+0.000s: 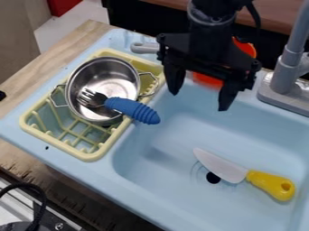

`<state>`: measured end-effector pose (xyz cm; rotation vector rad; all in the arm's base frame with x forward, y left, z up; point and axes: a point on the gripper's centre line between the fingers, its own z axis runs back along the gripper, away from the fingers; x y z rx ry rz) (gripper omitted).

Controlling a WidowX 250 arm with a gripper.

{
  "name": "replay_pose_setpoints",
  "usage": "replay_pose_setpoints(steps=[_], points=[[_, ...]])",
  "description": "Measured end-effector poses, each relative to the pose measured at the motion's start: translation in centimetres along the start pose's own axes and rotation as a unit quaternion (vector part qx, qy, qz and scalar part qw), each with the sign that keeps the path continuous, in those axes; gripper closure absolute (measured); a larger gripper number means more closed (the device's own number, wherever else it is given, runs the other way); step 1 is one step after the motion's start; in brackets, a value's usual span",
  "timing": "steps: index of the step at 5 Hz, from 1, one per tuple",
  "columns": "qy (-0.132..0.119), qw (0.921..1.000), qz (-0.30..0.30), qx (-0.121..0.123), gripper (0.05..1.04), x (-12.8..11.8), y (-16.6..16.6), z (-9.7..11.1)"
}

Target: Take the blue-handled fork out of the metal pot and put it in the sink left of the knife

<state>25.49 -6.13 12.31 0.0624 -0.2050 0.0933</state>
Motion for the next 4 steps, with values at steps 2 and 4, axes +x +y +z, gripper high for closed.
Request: replay_pose_setpoints(steps=[2,4], points=[[0.010,0.9989,0.040,0.022,0.104,-0.4,1.4,-1.1],[0.035,0.9872,0.155,0.014,0.104,0.2,4.7,-0.5]])
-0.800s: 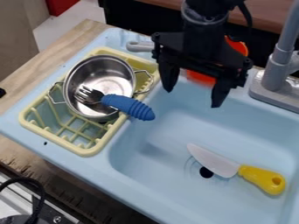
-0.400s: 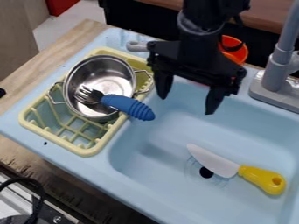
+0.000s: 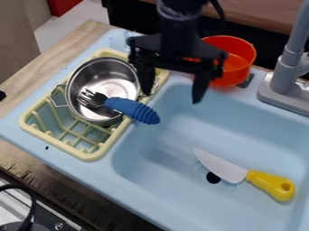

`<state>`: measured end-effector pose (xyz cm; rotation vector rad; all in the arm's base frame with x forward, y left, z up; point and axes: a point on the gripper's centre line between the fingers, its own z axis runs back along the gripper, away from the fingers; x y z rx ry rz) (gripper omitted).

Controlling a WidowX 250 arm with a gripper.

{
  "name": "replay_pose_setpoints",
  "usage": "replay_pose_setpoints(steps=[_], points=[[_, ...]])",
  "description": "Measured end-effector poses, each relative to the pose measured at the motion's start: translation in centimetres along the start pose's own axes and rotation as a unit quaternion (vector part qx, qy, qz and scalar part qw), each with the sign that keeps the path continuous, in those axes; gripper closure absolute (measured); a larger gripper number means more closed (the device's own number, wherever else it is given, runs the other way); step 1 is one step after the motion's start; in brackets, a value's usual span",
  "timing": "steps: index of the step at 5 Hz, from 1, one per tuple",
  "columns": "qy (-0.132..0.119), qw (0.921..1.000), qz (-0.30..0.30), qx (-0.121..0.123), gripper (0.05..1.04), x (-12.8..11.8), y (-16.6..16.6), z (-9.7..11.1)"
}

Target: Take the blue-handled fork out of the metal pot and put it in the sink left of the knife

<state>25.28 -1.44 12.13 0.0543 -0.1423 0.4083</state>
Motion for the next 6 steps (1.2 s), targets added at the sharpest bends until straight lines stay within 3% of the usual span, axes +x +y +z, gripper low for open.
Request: replay_pose_setpoints(steps=[1,2,3,5,6], points=[[0.006,0.9955,0.094,-0.006,0.104,0.9,2.2,-0.1],[0.027,0.9840,0.172,-0.035,0.104,1.2,4.1,-0.7],[0.032,0.9674,0.246,-0.048,0.104,1.5,5.6,-1.3],[0.015,0.9480,0.313,-0.054,0.104,2.1,7.3,-2.2],[0.029,0.9369,0.346,-0.044,0.104,1.9,7.7,-3.1]])
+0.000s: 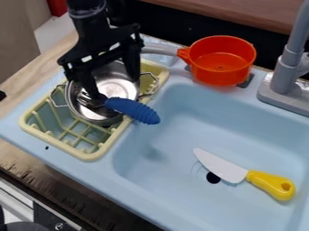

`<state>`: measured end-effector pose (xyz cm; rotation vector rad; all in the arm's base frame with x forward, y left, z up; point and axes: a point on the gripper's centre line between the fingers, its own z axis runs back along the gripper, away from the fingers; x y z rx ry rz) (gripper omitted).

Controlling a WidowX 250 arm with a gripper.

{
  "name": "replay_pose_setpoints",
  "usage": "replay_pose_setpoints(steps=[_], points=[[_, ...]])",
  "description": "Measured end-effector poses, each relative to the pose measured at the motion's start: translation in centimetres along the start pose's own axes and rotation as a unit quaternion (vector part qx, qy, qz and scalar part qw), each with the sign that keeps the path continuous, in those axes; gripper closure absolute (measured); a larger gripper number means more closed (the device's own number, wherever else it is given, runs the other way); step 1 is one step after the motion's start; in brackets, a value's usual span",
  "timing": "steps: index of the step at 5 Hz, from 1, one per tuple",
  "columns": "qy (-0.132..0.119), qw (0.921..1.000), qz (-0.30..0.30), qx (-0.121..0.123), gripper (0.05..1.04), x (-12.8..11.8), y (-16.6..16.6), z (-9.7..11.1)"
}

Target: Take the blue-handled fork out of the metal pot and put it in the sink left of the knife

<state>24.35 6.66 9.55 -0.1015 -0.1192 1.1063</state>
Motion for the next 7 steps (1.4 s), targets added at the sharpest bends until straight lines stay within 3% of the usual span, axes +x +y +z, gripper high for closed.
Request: replay_pose_setpoints(steps=[1,2,6,7], points=[[0.000,0.9993,0.035,0.016,0.104,-0.1,0.6,-0.5],[0.002,0.9980,0.061,0.015,0.104,-0.3,0.8,-1.1],[-0.006,0.9961,0.085,0.024,0.137,-0.1,0.4,-2.8],[0.010,0.9954,0.092,0.022,0.429,-0.1,0.5,-2.9]])
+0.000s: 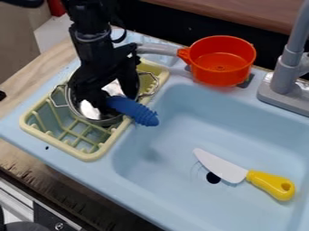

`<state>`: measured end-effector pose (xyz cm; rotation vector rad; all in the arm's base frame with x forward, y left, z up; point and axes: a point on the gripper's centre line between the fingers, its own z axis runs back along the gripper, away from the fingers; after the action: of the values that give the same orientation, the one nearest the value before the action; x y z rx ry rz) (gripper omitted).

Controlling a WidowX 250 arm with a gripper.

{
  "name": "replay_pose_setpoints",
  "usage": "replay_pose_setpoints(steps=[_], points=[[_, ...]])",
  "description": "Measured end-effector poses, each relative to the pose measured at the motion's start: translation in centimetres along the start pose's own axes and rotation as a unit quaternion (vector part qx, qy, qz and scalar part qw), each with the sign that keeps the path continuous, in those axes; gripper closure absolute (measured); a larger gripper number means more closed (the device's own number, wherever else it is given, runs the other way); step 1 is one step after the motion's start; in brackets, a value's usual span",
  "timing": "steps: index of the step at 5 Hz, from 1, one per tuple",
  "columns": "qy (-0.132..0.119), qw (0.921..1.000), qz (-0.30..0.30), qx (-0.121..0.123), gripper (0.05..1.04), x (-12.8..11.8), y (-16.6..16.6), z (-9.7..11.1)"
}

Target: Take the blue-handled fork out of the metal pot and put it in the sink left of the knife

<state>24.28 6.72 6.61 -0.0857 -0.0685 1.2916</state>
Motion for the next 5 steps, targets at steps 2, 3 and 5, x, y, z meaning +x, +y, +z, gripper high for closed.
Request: replay_pose_setpoints(steps=[2,3,5], points=[[0.004,0.9999,0.012,0.009,0.807,0.2,0.4,0.1],[0.003,0.9999,0.008,0.015,0.807,0.3,0.4,0.4],[0.031,0.9992,0.013,0.023,0.807,-0.5,0.4,4.7]])
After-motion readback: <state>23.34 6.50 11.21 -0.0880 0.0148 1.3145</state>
